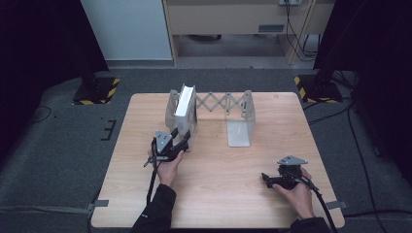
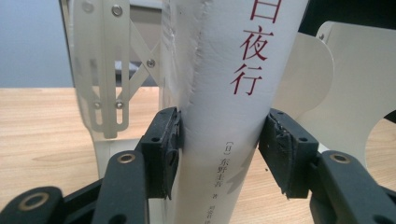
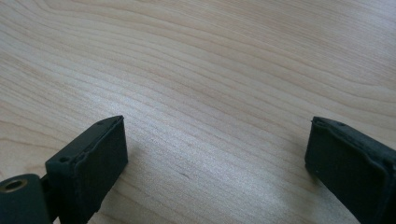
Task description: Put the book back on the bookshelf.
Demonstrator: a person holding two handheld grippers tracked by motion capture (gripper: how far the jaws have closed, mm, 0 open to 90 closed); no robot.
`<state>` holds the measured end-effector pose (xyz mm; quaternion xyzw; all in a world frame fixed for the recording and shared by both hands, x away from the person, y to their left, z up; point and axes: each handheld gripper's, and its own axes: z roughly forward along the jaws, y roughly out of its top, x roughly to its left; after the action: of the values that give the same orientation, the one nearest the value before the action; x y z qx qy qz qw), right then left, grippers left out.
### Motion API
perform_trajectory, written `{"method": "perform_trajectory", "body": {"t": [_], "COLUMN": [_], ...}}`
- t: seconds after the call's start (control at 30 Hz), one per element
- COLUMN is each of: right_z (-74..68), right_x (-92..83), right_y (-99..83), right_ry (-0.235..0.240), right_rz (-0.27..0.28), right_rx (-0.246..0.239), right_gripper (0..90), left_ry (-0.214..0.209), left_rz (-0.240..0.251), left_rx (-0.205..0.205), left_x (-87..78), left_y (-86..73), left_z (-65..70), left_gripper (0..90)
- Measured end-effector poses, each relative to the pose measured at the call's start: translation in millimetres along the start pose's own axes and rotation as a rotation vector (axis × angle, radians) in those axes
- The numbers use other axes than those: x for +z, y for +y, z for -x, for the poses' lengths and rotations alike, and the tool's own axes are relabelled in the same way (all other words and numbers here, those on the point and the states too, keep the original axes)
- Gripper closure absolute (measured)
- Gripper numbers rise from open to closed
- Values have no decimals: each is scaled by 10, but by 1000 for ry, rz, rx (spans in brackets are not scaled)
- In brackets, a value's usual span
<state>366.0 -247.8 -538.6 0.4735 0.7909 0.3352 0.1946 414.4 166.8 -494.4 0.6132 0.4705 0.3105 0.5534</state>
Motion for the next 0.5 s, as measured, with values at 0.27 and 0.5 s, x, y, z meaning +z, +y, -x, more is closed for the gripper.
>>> {"method": "perform_trajectory", "body": {"t": [0.27,0.5], "right_z": [0,0], "right_x": [0,1], "right_y": [1,1], "right_ry": [1,1], "right_rz": [0,0], "right_rx": [0,0], "right_gripper": [61,61], "left_ry": [-22,-22], "left_rz": [-23,-27], "left_rx": [-6,-26], "left_x": [103,258], "left_y": [23,42], "left_z": [73,89], "left_gripper": [449,424]}}
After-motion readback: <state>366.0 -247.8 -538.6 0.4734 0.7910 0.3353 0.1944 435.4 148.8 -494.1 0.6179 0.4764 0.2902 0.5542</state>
